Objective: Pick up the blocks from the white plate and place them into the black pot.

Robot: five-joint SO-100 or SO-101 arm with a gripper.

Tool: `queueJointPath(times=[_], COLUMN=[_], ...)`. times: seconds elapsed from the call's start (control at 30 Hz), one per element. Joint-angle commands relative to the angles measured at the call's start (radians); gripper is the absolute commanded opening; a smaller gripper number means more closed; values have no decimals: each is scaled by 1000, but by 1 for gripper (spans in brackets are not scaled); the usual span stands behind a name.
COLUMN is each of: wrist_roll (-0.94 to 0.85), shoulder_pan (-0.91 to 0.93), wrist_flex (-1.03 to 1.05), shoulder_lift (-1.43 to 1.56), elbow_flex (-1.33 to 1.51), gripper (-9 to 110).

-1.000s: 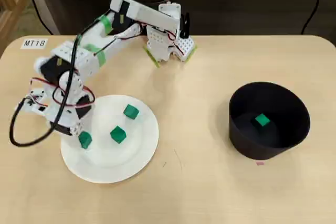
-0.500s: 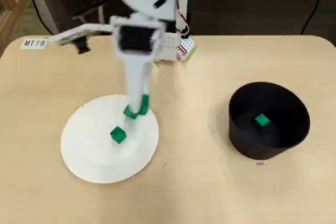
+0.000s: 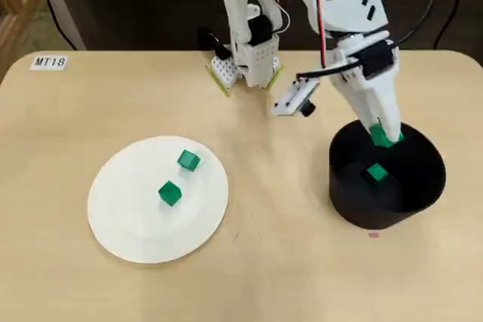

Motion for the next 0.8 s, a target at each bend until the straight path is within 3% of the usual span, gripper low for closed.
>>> queueJointPath(times=[0.0,0.47,0.63,0.77], wrist_roll=[-9,-9,-35,-38], shoulder_pan=[-51,-48,-43,-38], wrist_flex=[-44,-199,-164,-150], shoulder_lift=[-18,-169,-160,-152], elbow_flex=[9,83,83,80], gripper=[-2,-2,25,29])
